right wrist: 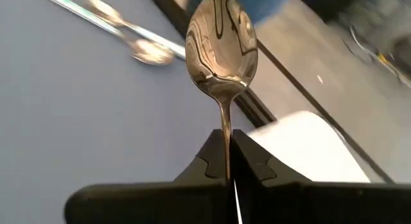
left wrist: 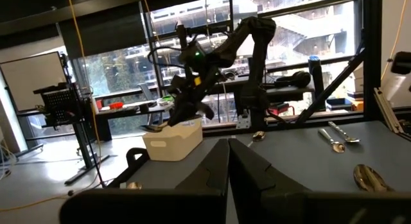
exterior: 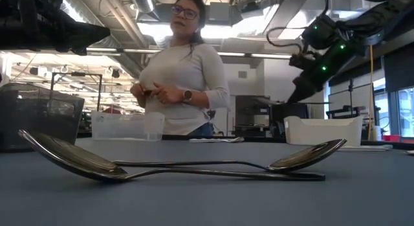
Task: Sort silverware by color (type)
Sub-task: Put the black spoon into the white bin
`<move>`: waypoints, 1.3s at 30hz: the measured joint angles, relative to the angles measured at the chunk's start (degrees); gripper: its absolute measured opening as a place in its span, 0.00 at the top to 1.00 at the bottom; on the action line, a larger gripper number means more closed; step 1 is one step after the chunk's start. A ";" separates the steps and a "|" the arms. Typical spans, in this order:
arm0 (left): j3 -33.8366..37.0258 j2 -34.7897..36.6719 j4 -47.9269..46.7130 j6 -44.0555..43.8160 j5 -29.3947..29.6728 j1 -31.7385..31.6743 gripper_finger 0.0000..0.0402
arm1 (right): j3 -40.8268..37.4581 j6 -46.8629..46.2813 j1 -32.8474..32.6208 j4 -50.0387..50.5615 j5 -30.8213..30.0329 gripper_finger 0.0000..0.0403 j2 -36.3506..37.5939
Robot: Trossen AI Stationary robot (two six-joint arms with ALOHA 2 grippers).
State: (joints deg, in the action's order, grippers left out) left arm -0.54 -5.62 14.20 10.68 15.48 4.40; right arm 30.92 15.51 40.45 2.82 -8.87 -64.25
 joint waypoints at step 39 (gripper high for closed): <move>0.00 0.01 0.02 -0.04 -0.10 0.01 0.99 | -6.90 2.55 15.40 -4.19 -0.59 0.83 -0.13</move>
State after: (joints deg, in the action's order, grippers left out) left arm -0.54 -5.61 14.22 10.63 15.38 4.42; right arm 24.01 18.05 55.86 -1.37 -9.46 -64.38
